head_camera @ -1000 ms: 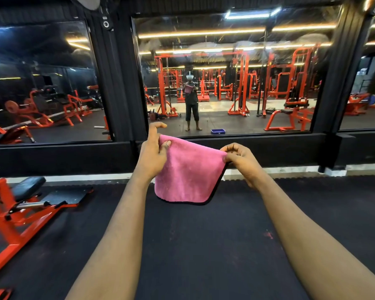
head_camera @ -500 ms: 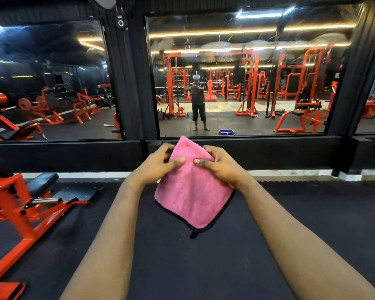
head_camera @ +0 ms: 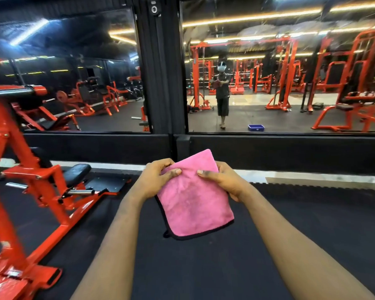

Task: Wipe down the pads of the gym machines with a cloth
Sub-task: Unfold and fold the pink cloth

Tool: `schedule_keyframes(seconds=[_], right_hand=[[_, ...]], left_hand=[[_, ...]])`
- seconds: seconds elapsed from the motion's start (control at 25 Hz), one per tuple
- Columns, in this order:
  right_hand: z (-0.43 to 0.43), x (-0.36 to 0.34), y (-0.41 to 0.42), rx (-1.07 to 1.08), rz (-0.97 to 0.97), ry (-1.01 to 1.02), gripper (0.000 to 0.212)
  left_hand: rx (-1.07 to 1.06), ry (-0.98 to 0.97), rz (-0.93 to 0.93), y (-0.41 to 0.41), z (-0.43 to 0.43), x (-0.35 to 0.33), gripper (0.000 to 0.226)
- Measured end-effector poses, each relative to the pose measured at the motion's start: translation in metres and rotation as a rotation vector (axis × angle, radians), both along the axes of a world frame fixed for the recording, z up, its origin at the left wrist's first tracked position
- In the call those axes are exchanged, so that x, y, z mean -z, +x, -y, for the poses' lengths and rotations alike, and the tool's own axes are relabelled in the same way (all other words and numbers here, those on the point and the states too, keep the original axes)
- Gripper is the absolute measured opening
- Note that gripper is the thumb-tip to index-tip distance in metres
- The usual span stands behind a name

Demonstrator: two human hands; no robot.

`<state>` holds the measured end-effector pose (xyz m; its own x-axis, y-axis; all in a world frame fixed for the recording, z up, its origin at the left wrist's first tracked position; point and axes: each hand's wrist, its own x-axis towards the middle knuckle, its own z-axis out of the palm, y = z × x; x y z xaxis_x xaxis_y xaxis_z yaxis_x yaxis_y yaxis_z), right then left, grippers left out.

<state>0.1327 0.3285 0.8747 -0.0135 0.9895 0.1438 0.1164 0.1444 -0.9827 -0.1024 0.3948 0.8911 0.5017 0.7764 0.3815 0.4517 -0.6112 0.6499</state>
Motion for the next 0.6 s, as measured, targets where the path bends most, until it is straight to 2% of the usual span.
schedule_keyframes(seconds=[0.12, 0.28, 0.6], right_hand=[[-0.071, 0.011, -0.012, -0.056, 0.021, 0.013, 0.023], [-0.197, 0.015, -0.037, -0.135, 0.068, 0.032, 0.016], [-0.431, 0.025, -0.131, -0.302, 0.137, 0.057, 0.009]], left_hand=[[-0.063, -0.020, 0.011, -0.017, -0.053, 0.014, 0.008], [-0.257, -0.031, 0.022, -0.050, -0.155, 0.023, 0.011], [-0.593, -0.006, 0.065, -0.131, -0.331, 0.037, 0.012]])
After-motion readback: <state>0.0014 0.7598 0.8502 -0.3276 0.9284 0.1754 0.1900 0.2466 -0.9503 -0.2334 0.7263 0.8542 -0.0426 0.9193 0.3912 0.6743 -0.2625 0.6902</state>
